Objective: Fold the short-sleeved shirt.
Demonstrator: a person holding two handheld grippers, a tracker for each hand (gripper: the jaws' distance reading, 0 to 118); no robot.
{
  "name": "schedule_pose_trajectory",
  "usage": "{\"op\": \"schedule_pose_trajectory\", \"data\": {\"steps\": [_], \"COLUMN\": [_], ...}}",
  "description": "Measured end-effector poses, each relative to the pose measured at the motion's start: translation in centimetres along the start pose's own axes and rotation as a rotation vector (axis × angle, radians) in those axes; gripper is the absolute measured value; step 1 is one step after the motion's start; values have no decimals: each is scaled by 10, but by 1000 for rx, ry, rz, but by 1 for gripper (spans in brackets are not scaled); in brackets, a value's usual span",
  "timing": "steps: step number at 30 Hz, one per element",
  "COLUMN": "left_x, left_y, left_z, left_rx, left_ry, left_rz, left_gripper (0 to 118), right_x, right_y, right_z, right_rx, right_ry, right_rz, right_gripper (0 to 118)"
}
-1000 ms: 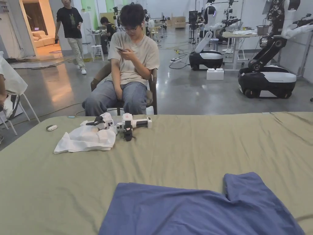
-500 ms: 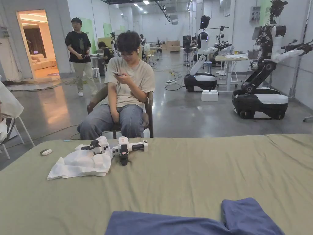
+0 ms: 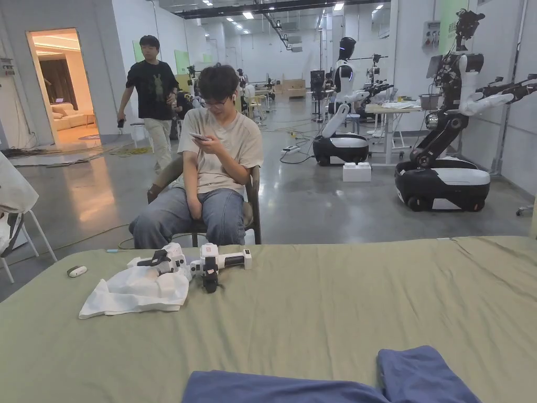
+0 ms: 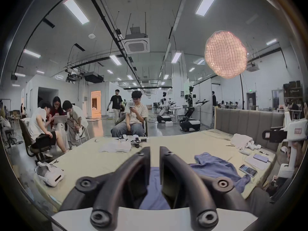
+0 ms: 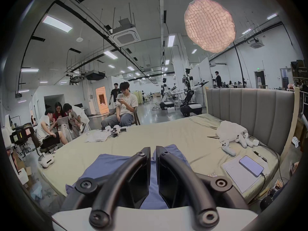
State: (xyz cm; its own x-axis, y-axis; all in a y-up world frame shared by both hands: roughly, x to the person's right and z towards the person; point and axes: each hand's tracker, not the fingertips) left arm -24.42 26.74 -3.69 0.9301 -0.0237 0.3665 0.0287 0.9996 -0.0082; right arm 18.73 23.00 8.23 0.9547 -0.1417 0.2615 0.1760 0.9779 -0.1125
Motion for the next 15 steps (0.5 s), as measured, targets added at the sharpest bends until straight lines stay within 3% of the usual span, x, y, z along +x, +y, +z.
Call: {"op": "schedule_pose_trajectory", "data": {"steps": [7,12,15], "left_x": [3,-3,-26], "left_y": [-2,-8,-27], "left_z": [-6,-14,-33], "left_rx": [-35,-65,-193], "left_ry": [-20,-17,-50], "left_rz": [-18,-17,94], "left_gripper": [0,0,0], "right_x": [-16,-21,-18], "right_y": [-4,-7,-15], "right_z": [-6,-11,-14], "right_rx": [-23,-27,-48], "right_ry": [30,40,36], "right_rz": [84,85,72], "right_gripper": [0,0,0]}}
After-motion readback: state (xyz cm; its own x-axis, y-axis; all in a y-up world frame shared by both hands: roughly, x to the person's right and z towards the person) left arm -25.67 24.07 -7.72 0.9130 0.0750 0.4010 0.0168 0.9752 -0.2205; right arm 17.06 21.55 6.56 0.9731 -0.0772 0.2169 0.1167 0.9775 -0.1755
